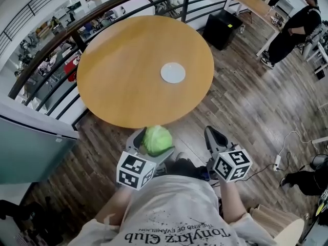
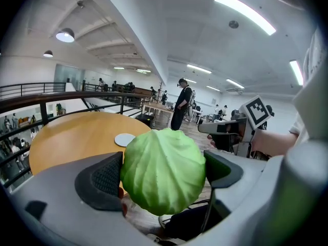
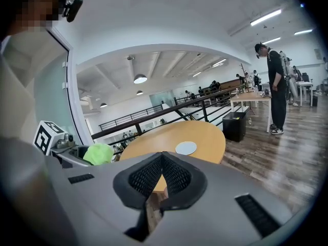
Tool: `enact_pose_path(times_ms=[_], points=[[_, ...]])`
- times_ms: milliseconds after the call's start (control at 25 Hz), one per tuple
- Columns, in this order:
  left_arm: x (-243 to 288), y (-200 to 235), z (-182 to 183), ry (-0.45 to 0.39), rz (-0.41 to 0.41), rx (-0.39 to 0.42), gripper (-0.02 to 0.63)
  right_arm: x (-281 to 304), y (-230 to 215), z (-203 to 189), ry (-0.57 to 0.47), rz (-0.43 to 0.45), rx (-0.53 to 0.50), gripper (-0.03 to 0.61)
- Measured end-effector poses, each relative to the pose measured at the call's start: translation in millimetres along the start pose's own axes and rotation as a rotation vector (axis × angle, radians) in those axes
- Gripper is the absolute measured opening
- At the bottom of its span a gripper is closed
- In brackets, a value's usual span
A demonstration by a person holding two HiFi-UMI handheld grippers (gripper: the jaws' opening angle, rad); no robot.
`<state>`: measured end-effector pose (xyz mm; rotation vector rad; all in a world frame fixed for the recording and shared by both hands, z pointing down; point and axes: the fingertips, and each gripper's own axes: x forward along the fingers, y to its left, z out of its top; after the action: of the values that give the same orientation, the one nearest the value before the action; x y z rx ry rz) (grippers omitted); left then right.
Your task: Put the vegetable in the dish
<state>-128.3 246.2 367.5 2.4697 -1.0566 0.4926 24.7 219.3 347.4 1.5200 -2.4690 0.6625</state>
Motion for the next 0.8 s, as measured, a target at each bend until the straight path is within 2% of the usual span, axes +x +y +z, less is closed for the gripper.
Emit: enact_pose_path(times_ms=[360,800], points=[[23,23,10,0.005,0.0,-0.043,0.483,27,-21,4,0.021,-0.002,0.024,0.021],[102,51,63,0.011,0.044,-0.051,0.483,83,-92,52,0.028,0.039,0.005,0.021]])
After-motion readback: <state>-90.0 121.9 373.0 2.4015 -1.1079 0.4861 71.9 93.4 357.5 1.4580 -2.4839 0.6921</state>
